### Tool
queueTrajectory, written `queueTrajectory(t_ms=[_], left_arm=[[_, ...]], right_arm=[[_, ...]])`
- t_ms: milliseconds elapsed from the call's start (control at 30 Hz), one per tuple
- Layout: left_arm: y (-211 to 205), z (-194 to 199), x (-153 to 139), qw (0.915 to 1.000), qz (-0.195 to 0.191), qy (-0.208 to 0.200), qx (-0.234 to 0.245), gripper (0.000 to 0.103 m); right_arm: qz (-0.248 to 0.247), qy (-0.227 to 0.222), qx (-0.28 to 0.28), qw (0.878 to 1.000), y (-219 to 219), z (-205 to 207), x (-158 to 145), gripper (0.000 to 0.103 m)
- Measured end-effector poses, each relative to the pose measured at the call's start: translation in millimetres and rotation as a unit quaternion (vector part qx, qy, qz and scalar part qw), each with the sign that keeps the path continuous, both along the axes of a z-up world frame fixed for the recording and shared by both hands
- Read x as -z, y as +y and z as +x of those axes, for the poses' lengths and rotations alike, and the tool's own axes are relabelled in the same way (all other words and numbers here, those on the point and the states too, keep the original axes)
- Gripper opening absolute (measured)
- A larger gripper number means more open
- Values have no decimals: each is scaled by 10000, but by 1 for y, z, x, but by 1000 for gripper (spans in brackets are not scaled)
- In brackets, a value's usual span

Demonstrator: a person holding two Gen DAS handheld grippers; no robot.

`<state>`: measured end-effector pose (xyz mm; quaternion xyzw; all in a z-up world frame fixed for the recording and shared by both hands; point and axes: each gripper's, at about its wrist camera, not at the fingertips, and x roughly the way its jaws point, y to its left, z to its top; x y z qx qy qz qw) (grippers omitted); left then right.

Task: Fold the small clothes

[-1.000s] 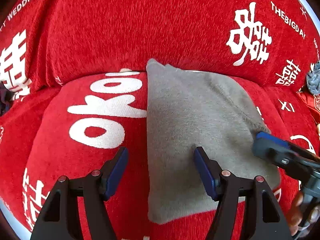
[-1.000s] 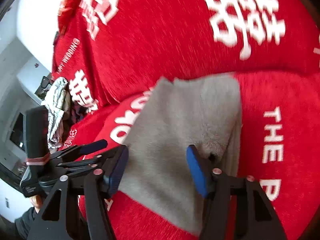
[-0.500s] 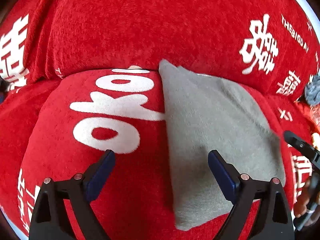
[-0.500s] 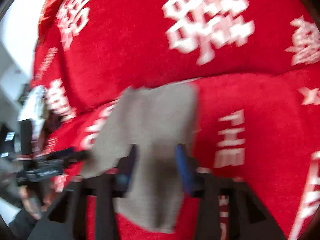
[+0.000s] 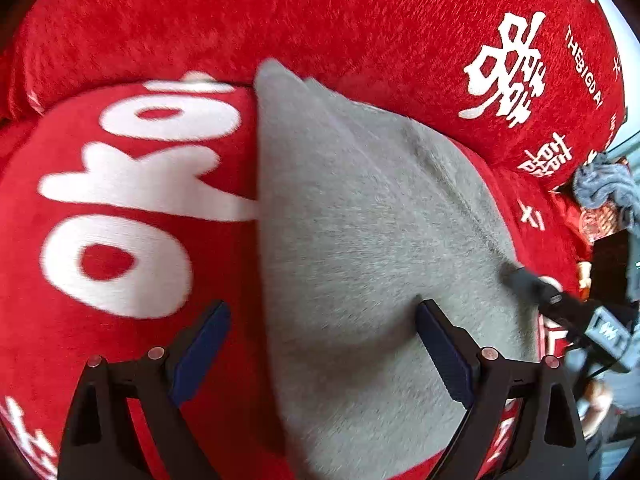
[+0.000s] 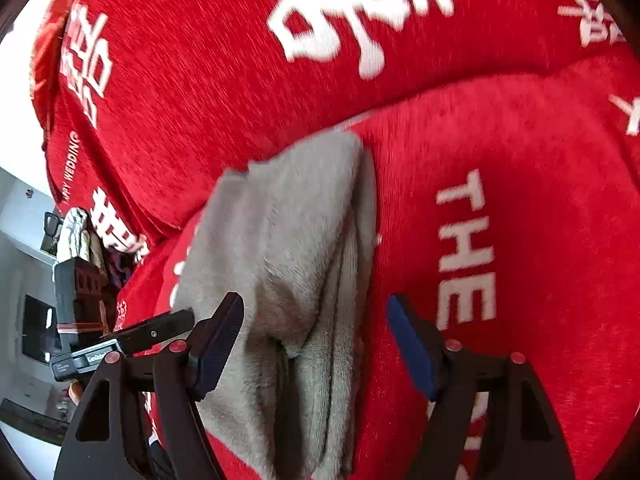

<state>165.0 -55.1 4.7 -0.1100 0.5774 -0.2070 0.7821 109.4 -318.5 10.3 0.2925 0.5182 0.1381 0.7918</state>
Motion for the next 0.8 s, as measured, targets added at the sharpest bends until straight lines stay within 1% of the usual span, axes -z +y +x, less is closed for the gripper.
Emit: queueTrajectory(t_ms=[33,67,100,167,233,300,333,400,500,600,800], left_arm=[[-2,2,2,9999,-97,64,-28,94],[-5,3,5,9997,-211,129,-45,94],[-9,4,7,9996,-256,136,-38,91],[-18,2,4,9997,-225,-24,67,81],[-26,0,0,9997,-38,-207,101,75],[-30,-1,-5,9994,35,-338,119,66],[-31,-3,-7,9991,58,-400,137,65],[-32,-4,-11,9983,137,-530,177,59],[-35,-7,-15,9969,290,-699,218,56],[-33,-9,-18,9960,355,-789,233,54],[-31,-13,-21,9947,412,-903,263,50]], right_arm=[[53,70,-44,10000,3,2,6,77],[79,29,-55,9999,8,4,10,77],[20,-100,-48,9999,12,5,9,77],[-69,-56,-162,9998,23,11,11,63],[-254,-102,-250,9993,32,14,10,52],[-368,-160,-330,9986,36,15,7,48],[-394,-190,-351,9984,37,15,6,45],[-444,-259,-359,9980,39,13,5,43],[-645,-380,-370,9965,44,10,1,41],[-926,-496,-440,9935,53,9,-5,40],[-1314,-718,-567,9871,65,7,-18,37]])
